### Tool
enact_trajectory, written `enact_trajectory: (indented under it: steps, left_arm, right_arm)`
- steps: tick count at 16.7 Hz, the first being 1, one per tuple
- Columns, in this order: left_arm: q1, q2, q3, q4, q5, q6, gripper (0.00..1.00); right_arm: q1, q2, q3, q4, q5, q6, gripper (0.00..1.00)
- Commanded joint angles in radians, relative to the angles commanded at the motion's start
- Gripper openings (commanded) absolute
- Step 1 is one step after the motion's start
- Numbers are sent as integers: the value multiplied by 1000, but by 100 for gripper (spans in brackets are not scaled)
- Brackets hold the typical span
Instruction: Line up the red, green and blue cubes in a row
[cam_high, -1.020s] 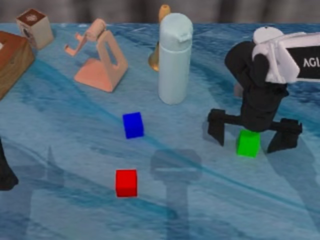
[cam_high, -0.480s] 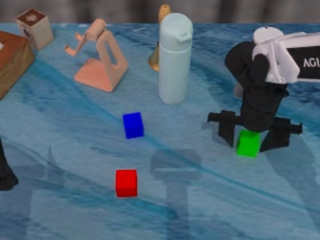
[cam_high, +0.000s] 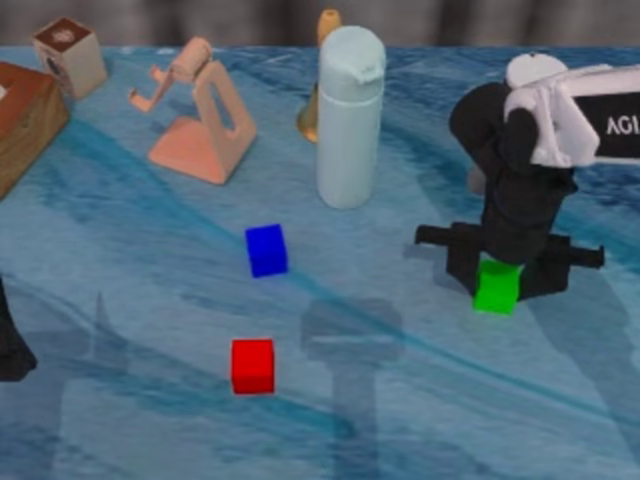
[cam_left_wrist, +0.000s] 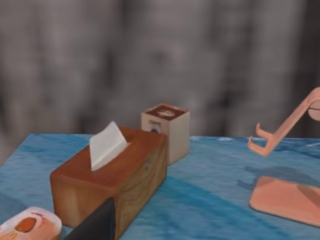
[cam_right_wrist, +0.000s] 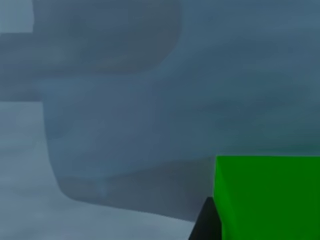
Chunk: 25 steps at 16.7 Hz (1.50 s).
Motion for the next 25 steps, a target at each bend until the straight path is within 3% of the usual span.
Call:
enact_trajectory:
  steps: [6,13,19,22,25]
  left_arm:
    - [0,0,0,0,0,0,100]
    - [0,0,0,0,0,0,100]
    - [0,0,0,0,0,0,100]
    - [0,0,0,0,0,0,100]
    - [0,0,0,0,0,0,100]
  right_arm:
    - [-2,-18,6,-12,8,-5,0]
    - [5,-101,129,-227,7,-6,0]
    - [3,-112,142,-246,6,-4,0]
    - [72,-101,170,-265,7,35,0]
    - [202,-87,213,-298,7,108,0]
